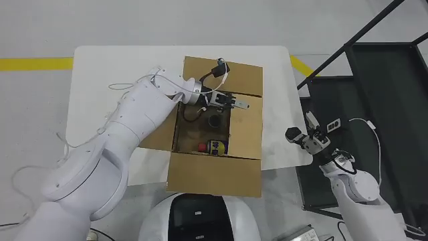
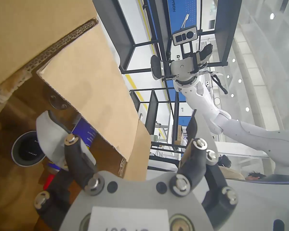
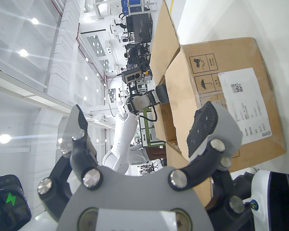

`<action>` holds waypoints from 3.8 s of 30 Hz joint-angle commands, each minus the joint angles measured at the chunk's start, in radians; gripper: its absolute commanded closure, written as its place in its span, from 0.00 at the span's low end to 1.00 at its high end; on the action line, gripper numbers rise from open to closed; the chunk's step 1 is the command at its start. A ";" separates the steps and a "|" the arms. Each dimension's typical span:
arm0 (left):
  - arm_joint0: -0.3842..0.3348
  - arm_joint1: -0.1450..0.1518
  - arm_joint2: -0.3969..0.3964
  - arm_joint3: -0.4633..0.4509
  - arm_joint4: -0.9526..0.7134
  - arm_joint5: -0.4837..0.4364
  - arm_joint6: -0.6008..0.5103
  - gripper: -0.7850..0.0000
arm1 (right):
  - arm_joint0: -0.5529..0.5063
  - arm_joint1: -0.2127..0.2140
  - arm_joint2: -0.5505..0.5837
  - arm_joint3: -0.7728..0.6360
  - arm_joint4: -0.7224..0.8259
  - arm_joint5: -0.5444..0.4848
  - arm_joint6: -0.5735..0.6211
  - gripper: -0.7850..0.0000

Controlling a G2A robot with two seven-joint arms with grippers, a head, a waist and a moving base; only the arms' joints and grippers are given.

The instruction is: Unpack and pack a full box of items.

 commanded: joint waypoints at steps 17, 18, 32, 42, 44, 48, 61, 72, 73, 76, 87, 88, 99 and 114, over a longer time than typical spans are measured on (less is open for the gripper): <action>0.020 0.044 -0.078 -0.020 -0.027 -0.043 0.053 0.00 | 0.193 -0.022 -0.157 0.132 -0.147 0.014 -0.072 0.00; 0.023 0.057 -0.096 -0.026 -0.030 -0.056 0.056 0.00 | 0.199 -0.023 -0.162 0.135 -0.151 0.014 -0.076 0.00; 0.302 0.330 -0.496 -0.514 0.089 0.024 0.133 0.00 | 0.346 -0.048 -0.291 0.213 -0.178 0.020 -0.102 0.00; 0.572 0.418 -0.677 -0.964 0.229 0.305 0.133 0.00 | 0.428 -0.066 -0.351 0.243 -0.178 0.007 -0.123 0.00; 0.567 0.418 -0.668 -0.968 0.239 0.344 0.126 0.00 | 0.415 -0.065 -0.339 0.233 -0.182 -0.005 -0.122 0.00; 0.522 0.407 -0.621 -0.922 0.224 0.381 0.106 0.00 | 0.352 -0.058 -0.282 0.199 -0.164 -0.034 -0.110 0.00; 0.254 0.294 -0.347 -0.519 0.173 0.316 0.092 0.00 | 0.077 -0.027 -0.050 0.020 -0.071 -0.074 0.113 0.00; 0.199 0.161 -0.177 -0.271 0.158 0.109 0.275 0.00 | -0.071 -0.024 0.037 -0.100 -0.043 -0.080 0.190 0.00; 0.196 0.151 -0.172 -0.257 0.154 0.093 0.289 0.00 | -0.078 -0.024 0.039 -0.107 -0.046 -0.081 0.192 0.00; 0.178 0.128 -0.161 -0.237 0.148 0.034 0.305 0.00 | -0.101 -0.024 0.035 -0.142 -0.064 -0.084 0.213 0.00; 0.119 0.073 -0.149 -0.242 0.064 -0.054 0.158 0.00 | -0.157 -0.026 0.012 -0.245 -0.129 -0.087 0.251 0.00; 0.112 0.067 -0.148 -0.242 0.058 -0.062 0.153 0.00 | -0.161 -0.025 0.008 -0.252 -0.135 -0.085 0.256 0.00; 0.059 -0.027 -0.098 -0.181 -0.066 -0.096 0.035 0.00 | -0.147 -0.029 -0.077 -0.282 -0.207 -0.062 0.238 0.00; 0.023 -0.105 -0.069 -0.041 -0.140 -0.162 -0.014 0.00 | -0.051 -0.038 -0.137 -0.228 -0.204 -0.082 0.105 0.00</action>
